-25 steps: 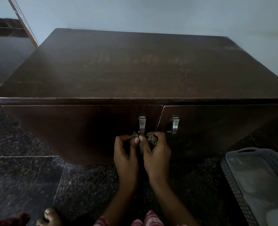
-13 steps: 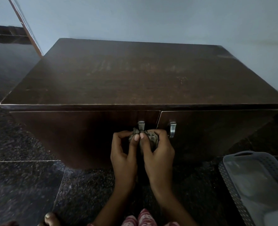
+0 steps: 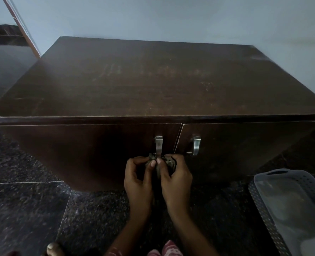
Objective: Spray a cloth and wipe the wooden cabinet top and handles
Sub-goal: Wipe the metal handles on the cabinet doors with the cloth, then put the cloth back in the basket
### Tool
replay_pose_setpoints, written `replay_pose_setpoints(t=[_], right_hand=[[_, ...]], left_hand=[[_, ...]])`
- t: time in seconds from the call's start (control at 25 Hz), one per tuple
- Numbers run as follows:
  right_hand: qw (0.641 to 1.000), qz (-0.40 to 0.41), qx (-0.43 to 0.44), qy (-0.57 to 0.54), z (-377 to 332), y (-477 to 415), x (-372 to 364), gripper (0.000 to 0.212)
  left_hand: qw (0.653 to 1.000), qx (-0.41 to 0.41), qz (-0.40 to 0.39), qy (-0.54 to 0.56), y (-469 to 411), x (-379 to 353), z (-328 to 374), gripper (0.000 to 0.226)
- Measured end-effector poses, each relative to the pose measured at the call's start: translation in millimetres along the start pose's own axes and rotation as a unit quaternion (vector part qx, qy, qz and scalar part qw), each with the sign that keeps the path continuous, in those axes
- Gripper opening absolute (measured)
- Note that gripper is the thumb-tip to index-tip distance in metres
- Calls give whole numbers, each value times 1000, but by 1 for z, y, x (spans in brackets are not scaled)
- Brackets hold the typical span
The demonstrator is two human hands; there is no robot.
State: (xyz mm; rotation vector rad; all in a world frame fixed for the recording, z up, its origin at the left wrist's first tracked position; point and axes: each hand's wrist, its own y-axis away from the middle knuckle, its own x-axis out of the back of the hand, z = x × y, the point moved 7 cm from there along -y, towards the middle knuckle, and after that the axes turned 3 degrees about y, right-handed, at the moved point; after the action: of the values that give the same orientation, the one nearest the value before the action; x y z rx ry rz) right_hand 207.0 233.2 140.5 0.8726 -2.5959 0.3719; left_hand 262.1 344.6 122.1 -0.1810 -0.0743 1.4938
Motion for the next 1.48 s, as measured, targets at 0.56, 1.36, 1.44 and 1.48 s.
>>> replay_pose_setpoints(t=[0.56,1.36,1.44,1.48], right_hand=[[987,-70,-116,-87,32,42,92,19],[914,186,-272,-235,244,1,310,53],[909,232,-295,-179,279,-13,320,53],[907,243,-306,-160,294,-21,322,54]], left_hand=[[947,288,-91,108,70,-44,17,17],[810,284,-512,-35,204,-352,-39,34],[764,260,-586,-73,215,-385,-69,39],[739,243,-622,-96,218,-399,-84,42]])
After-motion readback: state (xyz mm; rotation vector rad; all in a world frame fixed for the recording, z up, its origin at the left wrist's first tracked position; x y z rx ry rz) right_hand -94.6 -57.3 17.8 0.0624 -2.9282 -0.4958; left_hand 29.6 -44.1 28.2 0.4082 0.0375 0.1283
